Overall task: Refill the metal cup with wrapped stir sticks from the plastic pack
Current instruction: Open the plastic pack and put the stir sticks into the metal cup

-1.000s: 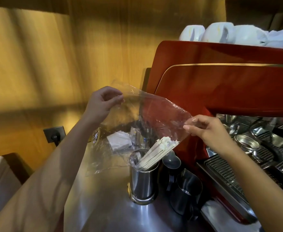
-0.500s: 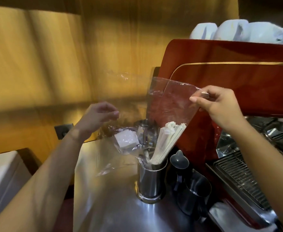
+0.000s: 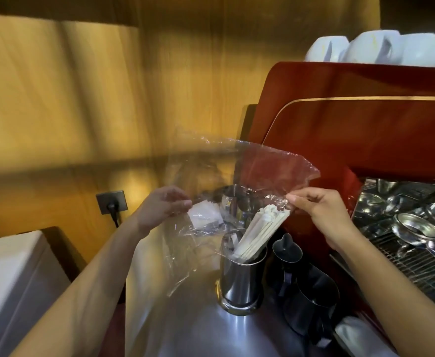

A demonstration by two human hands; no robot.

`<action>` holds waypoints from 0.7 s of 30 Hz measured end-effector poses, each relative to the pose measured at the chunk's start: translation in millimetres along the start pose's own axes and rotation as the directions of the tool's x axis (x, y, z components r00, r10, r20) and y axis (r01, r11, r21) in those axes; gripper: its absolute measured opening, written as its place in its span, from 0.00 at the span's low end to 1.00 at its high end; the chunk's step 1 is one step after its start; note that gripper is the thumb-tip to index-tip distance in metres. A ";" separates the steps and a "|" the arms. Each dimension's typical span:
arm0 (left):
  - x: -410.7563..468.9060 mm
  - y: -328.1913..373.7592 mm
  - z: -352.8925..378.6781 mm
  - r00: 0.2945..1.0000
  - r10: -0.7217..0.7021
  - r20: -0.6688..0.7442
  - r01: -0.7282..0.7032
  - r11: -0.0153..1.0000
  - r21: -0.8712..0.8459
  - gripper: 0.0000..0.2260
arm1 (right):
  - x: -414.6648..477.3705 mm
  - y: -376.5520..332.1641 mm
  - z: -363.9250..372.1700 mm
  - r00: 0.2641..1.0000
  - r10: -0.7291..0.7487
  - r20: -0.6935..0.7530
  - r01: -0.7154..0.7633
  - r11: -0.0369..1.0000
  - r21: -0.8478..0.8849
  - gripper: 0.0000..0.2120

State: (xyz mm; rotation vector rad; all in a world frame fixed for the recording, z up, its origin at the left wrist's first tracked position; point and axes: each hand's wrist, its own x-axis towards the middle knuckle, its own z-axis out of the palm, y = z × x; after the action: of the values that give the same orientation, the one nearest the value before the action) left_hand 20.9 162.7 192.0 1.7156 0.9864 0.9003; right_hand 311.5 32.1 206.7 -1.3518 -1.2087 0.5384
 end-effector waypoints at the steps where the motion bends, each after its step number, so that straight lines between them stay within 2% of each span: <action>1: -1.4 -0.6 0.0 1.000 0.000 -0.005 0.000 1.000 0.025 0.06 | 1.5 -3.5 0.4 0.999 -0.023 -0.025 0.023 1.000 0.004 0.09; 3: -3.0 1.7 0.3 0.998 0.023 -0.058 -0.024 0.999 -0.025 0.02 | 5.8 -14.1 0.1 0.994 -0.087 -0.073 0.087 0.996 0.001 0.09; 6: 0.0 14.2 -2.9 0.976 0.128 -0.177 -0.145 0.985 -0.089 0.06 | 12.7 -32.1 -2.1 0.973 -0.180 -0.143 0.181 0.983 -0.005 0.09; 9: 2.6 25.4 -5.6 0.960 0.209 -0.185 -0.223 0.973 -0.058 0.07 | 17.3 -42.5 -2.9 0.959 -0.226 -0.174 0.229 0.973 -0.002 0.10; 21: -1.8 29.0 -4.4 0.930 0.280 -0.237 -0.302 0.952 -0.059 0.07 | 16.4 -53.8 -1.4 0.928 -0.310 -0.206 0.327 0.944 0.052 0.06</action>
State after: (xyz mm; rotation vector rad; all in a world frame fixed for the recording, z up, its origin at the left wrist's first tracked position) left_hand 22.7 155.5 220.5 1.7323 0.8290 1.3397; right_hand 300.8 33.8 261.9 -1.0791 -1.1980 0.2170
